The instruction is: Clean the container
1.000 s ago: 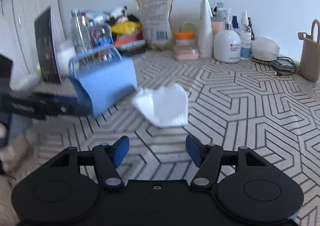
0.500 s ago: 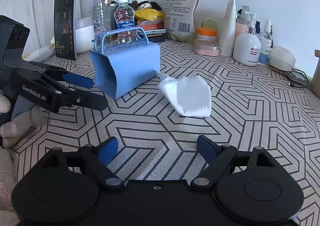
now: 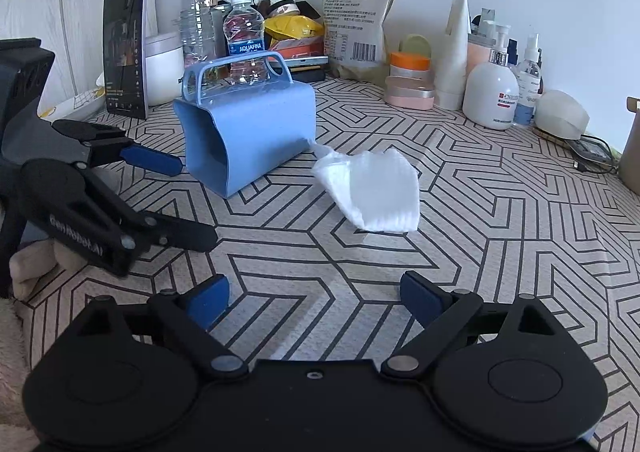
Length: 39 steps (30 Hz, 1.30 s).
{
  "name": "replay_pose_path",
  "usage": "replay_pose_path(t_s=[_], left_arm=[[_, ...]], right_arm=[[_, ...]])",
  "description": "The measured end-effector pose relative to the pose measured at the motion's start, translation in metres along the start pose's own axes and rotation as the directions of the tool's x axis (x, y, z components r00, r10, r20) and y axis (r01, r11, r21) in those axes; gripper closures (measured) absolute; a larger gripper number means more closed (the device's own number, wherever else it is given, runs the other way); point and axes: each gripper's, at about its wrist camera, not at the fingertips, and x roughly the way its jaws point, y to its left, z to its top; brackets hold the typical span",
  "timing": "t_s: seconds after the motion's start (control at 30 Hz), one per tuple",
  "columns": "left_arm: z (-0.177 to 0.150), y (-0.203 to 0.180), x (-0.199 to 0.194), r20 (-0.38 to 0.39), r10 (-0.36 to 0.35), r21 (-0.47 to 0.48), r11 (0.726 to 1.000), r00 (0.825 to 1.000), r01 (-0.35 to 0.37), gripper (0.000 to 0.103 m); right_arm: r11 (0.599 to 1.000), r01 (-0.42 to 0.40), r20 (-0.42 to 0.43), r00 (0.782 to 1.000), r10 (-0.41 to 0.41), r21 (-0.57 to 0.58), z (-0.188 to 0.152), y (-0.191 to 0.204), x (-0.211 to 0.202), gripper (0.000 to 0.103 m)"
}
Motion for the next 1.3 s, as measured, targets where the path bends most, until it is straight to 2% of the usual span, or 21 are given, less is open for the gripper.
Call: replay_pose_path(t_s=[1.3], left_arm=[[-0.0048, -0.0007, -0.0034, 0.000, 0.013, -0.006, 1.000, 1.000, -0.013, 0.000]], right_arm=[[0.999, -0.023, 0.021, 1.000, 0.022, 0.049, -0.0009, -0.0058, -0.0012, 0.007]])
